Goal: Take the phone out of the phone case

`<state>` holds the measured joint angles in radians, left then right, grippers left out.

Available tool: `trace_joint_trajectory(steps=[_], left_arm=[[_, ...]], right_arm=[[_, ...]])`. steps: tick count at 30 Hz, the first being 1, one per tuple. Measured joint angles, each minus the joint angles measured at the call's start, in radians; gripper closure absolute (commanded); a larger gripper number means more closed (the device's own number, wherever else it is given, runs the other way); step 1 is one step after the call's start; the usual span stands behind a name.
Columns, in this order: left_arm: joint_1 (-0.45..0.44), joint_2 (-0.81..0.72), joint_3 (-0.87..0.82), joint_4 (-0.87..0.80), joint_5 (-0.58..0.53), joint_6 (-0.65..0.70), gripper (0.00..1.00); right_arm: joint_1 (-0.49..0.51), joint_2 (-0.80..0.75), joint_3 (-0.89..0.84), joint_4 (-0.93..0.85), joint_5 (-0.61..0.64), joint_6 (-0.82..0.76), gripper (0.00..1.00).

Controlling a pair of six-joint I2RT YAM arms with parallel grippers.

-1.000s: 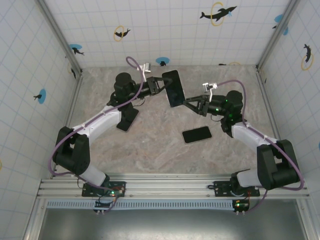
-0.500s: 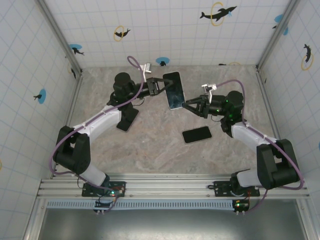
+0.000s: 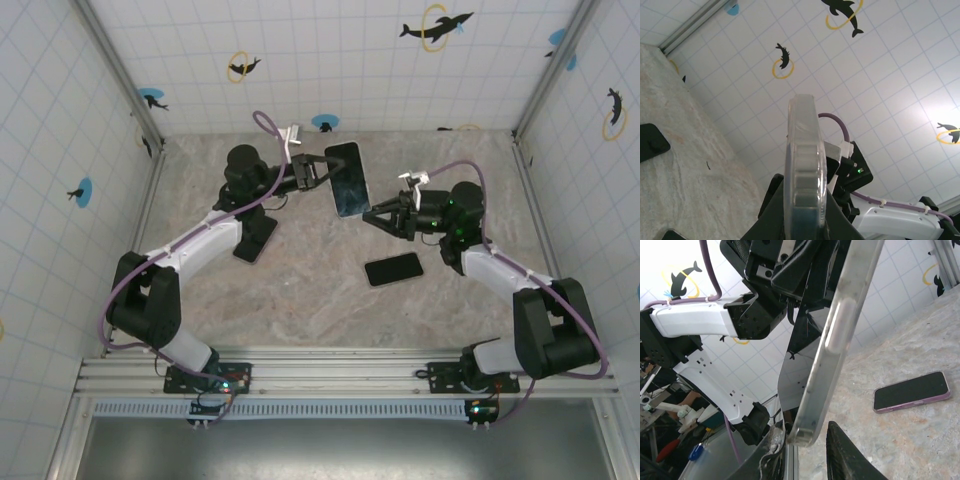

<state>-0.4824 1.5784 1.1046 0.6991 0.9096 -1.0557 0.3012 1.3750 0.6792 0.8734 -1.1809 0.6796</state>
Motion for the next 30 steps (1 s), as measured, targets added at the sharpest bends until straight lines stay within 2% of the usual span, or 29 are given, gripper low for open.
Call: trace_joint_trajectory(steps=[9,19,30], left_arm=[[0.002,0.000,0.000,0.026,0.020,-0.019,1.00],[0.002,0.000,0.000,0.009,0.030,-0.014,1.00],[0.002,0.000,0.000,0.004,0.048,-0.014,1.00]], right_arm=[[0.001,0.000,0.000,-0.040,-0.003,-0.026,0.75],[0.016,0.000,0.000,-0.039,-0.019,-0.029,0.69],[0.022,0.000,0.000,-0.060,-0.025,-0.062,0.72]])
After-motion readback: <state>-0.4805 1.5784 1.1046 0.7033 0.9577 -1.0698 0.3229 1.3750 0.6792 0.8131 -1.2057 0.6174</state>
